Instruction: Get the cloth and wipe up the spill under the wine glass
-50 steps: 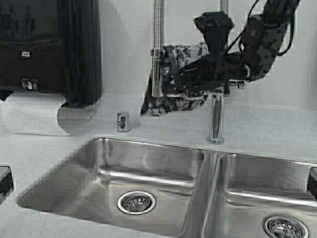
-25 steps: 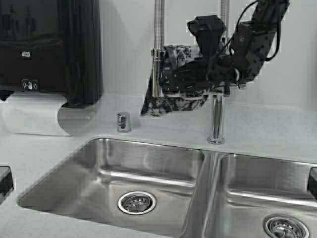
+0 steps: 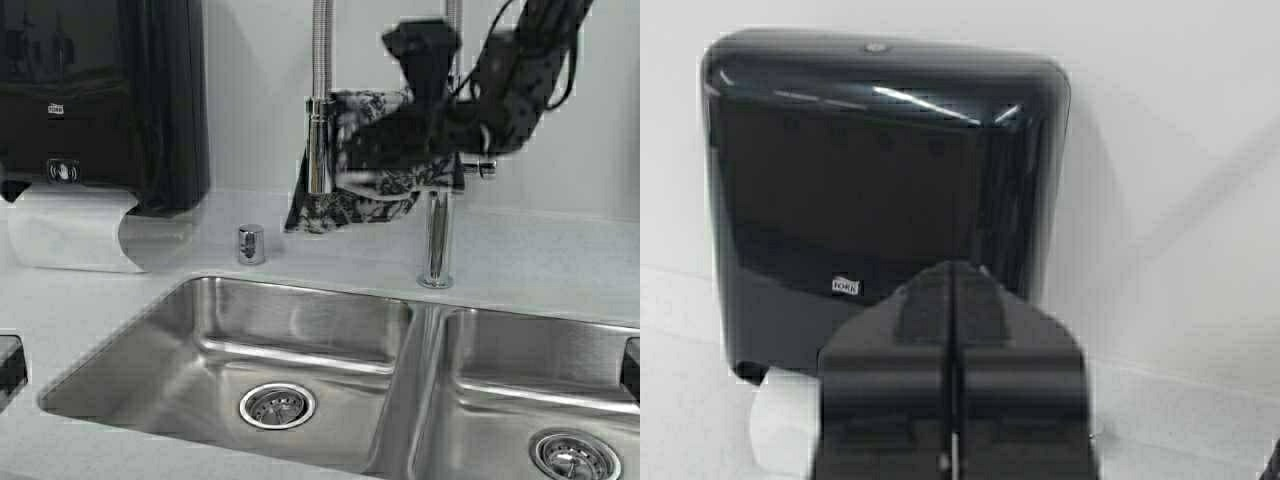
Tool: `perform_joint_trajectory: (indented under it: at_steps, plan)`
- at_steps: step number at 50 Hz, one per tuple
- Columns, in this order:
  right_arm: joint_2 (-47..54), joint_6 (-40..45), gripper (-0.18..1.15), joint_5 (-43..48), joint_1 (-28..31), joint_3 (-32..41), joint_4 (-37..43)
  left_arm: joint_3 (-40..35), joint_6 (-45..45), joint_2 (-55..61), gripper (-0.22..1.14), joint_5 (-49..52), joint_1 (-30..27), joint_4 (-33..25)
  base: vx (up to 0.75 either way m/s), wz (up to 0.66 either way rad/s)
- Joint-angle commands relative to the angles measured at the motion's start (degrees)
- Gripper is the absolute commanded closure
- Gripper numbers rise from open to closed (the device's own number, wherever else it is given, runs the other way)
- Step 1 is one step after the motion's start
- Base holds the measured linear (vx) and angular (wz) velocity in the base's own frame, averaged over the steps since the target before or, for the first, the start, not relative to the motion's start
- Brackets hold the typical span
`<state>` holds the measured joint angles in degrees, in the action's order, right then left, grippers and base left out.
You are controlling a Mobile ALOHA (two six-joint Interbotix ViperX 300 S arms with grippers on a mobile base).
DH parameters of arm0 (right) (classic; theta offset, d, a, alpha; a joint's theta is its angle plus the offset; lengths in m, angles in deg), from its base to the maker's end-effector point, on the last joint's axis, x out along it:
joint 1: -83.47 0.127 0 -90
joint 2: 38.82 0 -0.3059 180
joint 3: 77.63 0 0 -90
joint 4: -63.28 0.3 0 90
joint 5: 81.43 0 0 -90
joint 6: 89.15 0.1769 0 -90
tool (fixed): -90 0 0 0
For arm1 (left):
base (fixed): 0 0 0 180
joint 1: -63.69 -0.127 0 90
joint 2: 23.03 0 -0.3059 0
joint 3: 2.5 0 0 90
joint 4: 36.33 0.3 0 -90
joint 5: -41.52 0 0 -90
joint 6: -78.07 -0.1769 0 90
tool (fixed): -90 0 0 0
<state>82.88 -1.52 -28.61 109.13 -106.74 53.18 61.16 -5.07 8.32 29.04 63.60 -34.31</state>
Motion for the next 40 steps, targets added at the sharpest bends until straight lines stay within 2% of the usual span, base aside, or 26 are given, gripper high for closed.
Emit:
perform_joint_trajectory:
  at_steps: [1, 17, 32, 40]
  plan:
    - [-8.96, -2.37, 0.9, -0.09, 0.09, -1.23, 0.7, -0.44, 0.0, 0.26, 0.89, 0.18, 0.0, -0.09, -0.03, 0.01]
    - [-23.55, -2.99, 0.9, -6.86, 0.09, 0.62, 2.55, -0.35, 0.26, 0.26, 0.89, 0.62, -0.09, -0.09, -0.06, 0.0]
    - [-31.2, -3.08, 0.9, -12.66, 0.09, 10.11, 2.02, -0.26, 0.26, 0.26, 0.89, 0.62, -0.09, -0.09, -0.13, -0.02]
    - [-34.98, -2.9, 0.9, -16.17, 0.18, 12.74, 1.14, -0.18, 0.26, 0.26, 0.89, 0.7, -0.09, -0.09, -0.17, -0.03]
